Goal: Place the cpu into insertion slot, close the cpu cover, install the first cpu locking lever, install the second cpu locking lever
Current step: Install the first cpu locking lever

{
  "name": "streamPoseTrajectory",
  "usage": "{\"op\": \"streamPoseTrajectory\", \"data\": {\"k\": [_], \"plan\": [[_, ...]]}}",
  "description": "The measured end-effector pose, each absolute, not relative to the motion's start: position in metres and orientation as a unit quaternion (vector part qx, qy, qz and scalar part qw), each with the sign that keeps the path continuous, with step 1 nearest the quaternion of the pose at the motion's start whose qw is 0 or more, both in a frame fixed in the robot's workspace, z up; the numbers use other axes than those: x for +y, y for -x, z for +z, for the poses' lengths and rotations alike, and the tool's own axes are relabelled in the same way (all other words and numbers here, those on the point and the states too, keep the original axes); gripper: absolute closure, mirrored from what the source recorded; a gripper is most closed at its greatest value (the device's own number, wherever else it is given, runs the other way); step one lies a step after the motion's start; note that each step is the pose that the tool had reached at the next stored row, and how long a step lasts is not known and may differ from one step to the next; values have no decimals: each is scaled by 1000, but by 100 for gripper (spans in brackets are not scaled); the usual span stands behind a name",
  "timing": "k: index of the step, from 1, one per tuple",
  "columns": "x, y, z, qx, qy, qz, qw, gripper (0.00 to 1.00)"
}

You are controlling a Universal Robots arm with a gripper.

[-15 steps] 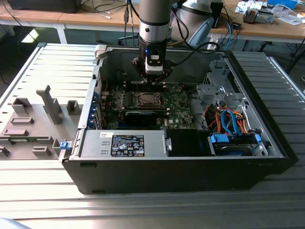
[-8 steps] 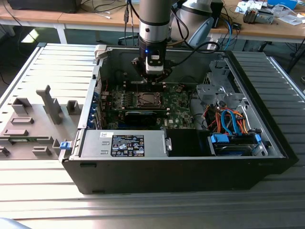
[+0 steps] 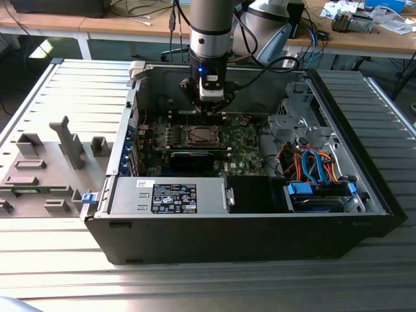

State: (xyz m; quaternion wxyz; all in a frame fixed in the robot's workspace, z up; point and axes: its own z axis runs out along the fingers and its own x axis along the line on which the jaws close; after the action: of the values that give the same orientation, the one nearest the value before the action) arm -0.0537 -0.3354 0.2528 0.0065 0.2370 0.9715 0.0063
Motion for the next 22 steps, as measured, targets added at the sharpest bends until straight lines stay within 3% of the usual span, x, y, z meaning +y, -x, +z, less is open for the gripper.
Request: {"op": "streamPoseTrajectory", "data": {"k": [22], "plan": [[-335,54,253,976,-217,6,6,89]]}}
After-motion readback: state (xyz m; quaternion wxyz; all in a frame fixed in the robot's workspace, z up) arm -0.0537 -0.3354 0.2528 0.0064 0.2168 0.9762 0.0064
